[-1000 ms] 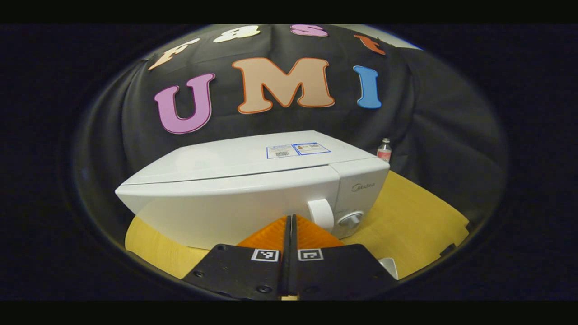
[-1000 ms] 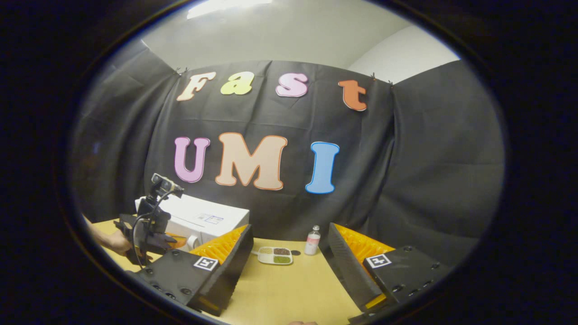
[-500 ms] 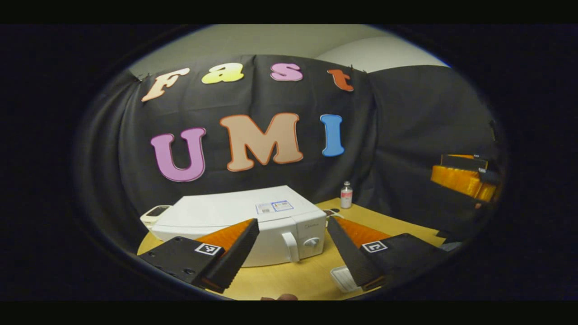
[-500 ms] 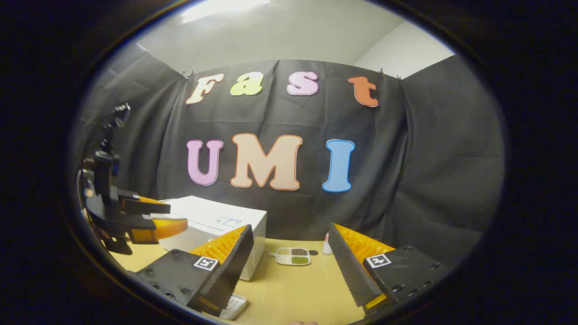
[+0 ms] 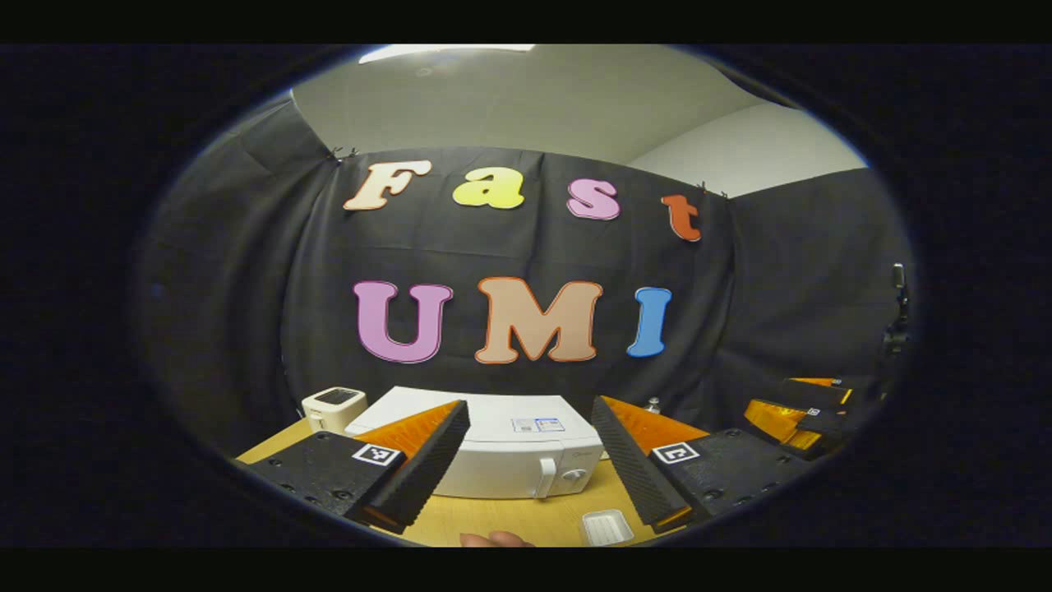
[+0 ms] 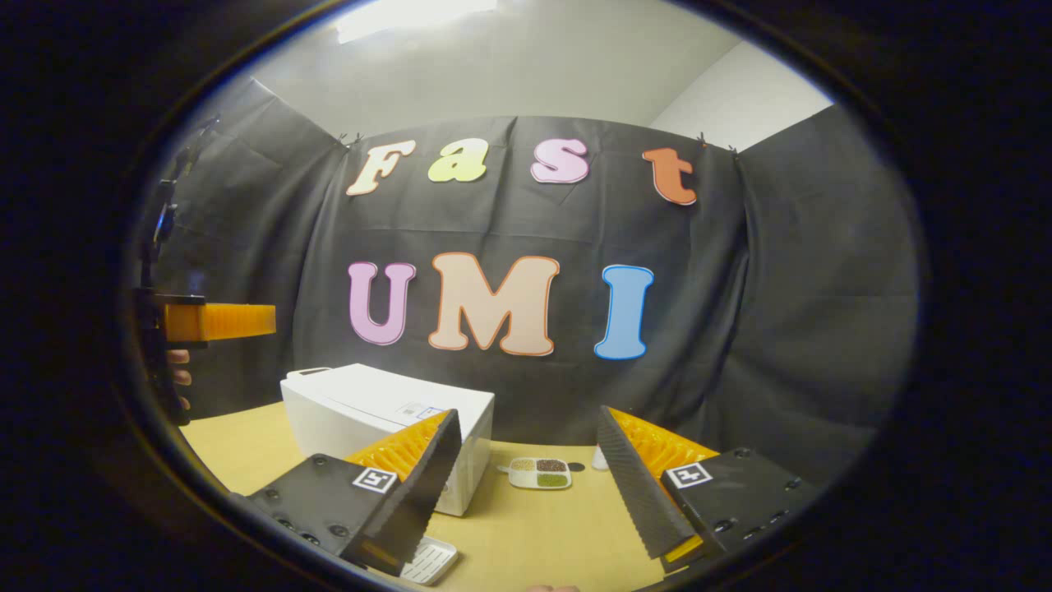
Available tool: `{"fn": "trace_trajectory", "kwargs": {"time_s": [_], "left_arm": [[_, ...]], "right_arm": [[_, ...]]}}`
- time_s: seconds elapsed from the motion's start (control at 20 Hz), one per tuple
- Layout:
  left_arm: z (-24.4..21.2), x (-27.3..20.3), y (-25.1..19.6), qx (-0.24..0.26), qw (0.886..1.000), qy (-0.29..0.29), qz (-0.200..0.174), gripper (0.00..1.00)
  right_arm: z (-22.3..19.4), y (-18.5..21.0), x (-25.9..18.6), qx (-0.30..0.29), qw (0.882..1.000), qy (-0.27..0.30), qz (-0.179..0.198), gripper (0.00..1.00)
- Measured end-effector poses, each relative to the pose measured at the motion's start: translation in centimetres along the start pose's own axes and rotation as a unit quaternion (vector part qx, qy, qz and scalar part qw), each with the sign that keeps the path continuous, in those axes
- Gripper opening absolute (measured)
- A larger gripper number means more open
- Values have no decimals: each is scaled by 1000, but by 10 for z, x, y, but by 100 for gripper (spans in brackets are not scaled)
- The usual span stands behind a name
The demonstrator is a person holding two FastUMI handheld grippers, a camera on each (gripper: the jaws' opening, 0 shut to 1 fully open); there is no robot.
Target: Open the microwave oven with the left hand, put the food in, and close the microwave oven.
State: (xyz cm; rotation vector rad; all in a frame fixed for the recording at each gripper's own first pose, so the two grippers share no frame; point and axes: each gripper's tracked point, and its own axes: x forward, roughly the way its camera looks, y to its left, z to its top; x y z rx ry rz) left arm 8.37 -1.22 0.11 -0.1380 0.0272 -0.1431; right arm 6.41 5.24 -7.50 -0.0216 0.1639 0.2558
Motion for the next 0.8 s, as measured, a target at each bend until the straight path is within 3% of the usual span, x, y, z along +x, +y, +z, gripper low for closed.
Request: {"fn": "trace_trajectory", "kwargs": {"time_s": [0.15, 0.75, 0.8], "left_arm": [[-5, -4, 5, 26, 1000, 11, 4, 96], [-9, -1, -2, 14, 1000, 27, -3, 98], [-10, -1, -2, 12, 999, 29, -3, 94]], "right_arm": [[1, 0, -2, 0, 1000, -1, -3, 96], [4, -9, -8, -3, 1000, -6, -15, 96], [5, -11, -9, -2, 1000, -8, -16, 96]]}}
